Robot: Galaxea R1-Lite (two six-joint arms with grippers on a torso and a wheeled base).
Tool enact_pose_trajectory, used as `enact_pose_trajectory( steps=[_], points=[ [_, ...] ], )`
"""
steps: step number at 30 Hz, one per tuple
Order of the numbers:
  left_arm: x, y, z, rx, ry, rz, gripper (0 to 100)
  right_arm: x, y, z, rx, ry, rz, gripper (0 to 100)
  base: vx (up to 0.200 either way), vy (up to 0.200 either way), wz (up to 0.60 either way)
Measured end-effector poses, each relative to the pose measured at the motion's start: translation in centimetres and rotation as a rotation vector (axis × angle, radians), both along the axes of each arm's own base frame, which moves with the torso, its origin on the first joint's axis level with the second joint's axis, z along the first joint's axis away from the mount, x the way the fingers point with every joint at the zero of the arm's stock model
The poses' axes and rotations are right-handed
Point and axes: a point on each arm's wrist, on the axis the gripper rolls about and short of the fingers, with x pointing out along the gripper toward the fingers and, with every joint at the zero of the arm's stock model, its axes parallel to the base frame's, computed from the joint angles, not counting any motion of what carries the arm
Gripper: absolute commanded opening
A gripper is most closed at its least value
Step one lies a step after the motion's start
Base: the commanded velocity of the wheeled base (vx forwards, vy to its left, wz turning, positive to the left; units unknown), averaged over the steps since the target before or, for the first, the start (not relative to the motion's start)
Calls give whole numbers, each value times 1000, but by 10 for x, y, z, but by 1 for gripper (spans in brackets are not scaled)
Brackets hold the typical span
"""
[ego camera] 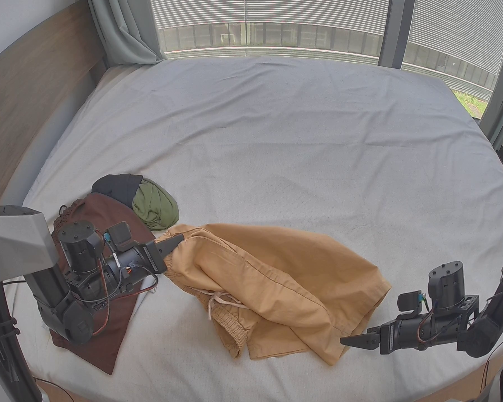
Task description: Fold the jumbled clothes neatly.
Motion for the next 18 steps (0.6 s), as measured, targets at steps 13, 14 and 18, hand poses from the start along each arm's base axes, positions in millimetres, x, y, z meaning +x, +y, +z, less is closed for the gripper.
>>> enact_pose_trajectory(
  steps=[13,14,18],
  points=[
    [0,0,1,0,-2,0,0,9,4,-24,12,56,-33,100,0,0,0],
    [0,0,1,0,-2,0,0,10,4,-25,17,57,-37,100,0,0,0],
    [0,0,1,-1,-2,0,0,15,6,-29,43,42,-54,100,0,0,0]
  ],
)
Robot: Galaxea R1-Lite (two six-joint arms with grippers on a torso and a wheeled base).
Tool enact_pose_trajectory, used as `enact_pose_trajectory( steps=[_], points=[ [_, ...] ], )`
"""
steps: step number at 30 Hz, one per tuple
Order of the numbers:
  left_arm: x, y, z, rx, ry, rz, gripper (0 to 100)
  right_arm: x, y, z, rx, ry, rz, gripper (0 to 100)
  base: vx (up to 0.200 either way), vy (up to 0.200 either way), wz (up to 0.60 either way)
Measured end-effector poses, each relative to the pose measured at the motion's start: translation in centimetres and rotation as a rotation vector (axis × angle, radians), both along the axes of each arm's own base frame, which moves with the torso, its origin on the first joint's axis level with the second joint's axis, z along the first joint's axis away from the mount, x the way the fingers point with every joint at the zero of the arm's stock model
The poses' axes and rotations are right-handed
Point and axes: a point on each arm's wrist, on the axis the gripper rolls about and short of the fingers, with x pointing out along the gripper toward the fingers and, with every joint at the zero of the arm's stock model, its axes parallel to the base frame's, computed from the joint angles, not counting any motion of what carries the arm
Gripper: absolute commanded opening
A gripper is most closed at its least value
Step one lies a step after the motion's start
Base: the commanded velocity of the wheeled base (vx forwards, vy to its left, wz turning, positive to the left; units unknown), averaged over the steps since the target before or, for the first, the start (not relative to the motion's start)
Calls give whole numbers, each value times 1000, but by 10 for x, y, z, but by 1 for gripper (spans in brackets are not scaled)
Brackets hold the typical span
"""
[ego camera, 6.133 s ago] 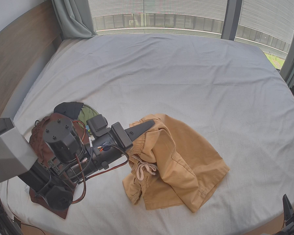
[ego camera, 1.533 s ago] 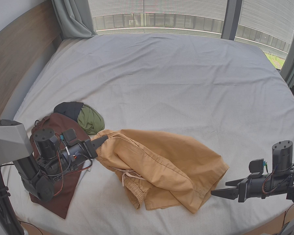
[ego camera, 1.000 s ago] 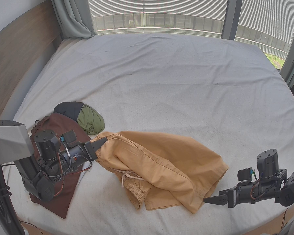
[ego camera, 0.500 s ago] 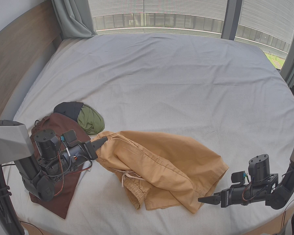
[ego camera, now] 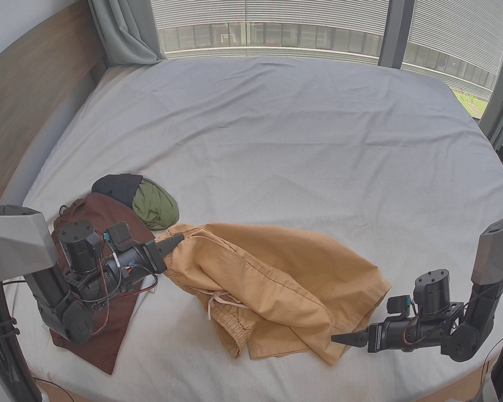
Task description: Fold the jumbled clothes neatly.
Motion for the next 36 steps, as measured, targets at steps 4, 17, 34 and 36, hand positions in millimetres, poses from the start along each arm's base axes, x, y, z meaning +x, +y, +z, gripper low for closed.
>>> enact_pose_trajectory(
  steps=[4,17,34,36],
  points=[
    [0,0,0,0,0,0,0,2,1,-7,4,2,-5,100,0,0,0],
    [0,0,0,-1,1,0,0,10,4,-24,45,-42,-28,100,0,0,0],
    [0,0,0,-1,1,1,0,11,2,-37,29,-28,-55,0,0,0,0],
    [0,0,0,-1,1,1,0,12,2,-35,33,-37,-57,0,0,0,0]
  ],
)
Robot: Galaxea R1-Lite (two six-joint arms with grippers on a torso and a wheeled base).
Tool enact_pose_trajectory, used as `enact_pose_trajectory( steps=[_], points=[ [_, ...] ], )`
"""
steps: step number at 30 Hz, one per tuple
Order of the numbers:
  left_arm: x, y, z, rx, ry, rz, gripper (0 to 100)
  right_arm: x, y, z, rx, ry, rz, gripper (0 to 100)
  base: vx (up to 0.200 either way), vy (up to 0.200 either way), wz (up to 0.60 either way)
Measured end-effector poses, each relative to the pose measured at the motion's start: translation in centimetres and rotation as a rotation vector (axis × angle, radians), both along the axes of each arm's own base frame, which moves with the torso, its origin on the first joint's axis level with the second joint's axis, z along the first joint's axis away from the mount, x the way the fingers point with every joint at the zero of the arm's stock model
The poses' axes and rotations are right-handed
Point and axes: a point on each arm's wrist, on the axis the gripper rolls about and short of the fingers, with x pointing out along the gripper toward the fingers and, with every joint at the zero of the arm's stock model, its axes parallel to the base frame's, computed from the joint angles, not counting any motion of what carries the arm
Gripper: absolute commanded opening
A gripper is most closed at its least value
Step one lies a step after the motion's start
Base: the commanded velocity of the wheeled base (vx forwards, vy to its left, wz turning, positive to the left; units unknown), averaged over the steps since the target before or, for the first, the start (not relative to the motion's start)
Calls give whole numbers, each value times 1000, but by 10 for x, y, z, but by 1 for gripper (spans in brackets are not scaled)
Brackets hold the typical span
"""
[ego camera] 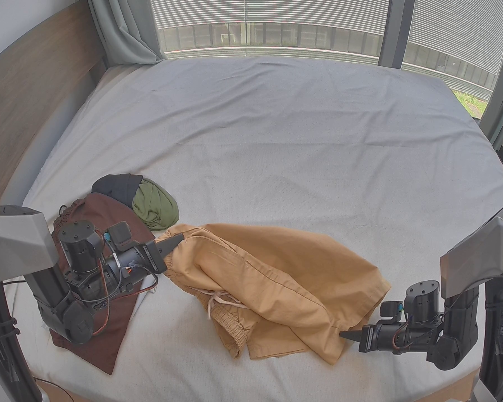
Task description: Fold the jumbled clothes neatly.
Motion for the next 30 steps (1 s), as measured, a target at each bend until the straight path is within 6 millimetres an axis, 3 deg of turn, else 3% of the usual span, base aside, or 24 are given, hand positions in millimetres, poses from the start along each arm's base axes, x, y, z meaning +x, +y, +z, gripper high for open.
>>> enact_pose_trajectory(
  steps=[30],
  points=[
    [3,0,2,-6,-11,3,0,7,-18,98,263,-291,-17,0,0,0,0]
  ],
)
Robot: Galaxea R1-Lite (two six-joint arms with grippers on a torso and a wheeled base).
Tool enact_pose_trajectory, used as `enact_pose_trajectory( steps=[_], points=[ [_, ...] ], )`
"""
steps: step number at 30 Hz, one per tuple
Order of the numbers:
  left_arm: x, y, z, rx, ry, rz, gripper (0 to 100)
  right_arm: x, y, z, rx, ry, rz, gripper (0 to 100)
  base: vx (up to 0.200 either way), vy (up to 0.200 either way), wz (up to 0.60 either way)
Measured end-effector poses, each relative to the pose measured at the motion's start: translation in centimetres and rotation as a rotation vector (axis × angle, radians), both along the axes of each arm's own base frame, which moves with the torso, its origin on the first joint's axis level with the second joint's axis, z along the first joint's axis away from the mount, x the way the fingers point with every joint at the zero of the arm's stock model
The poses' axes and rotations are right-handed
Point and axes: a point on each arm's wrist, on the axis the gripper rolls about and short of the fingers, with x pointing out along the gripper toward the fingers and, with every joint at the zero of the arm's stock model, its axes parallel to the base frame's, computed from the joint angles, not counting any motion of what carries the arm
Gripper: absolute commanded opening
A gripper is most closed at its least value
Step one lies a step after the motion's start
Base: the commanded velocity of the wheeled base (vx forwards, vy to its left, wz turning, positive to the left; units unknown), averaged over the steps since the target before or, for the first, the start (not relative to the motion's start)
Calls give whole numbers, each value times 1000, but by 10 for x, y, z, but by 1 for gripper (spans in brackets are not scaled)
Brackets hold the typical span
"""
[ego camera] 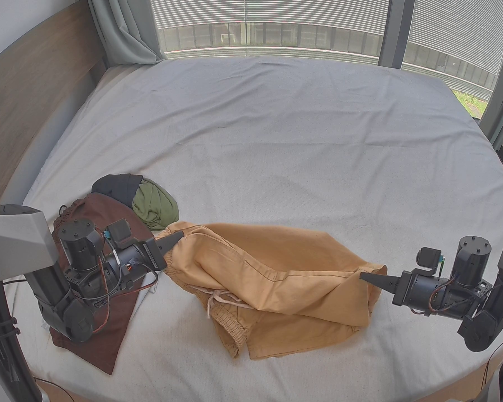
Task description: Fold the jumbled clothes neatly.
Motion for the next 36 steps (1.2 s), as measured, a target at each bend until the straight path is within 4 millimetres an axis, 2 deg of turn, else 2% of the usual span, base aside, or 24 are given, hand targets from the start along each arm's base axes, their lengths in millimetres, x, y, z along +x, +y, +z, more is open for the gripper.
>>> enact_pose_trajectory(
  steps=[5,13,14,21,36],
  points=[
    [1,1,1,-1,-3,5,0,-1,0,0,3,3,2,0,0,0,0],
    [2,2,1,-2,-4,7,0,1,1,-11,-14,47,3,0,0,0,0],
    [2,2,1,-2,-4,7,0,1,1,-13,-17,55,3,100,0,0,0],
    [3,3,1,-3,-8,12,0,0,1,-25,-34,105,5,100,0,0,0],
    [4,4,1,-4,-10,15,0,7,12,-67,-82,249,22,100,0,0,0]
  ],
)
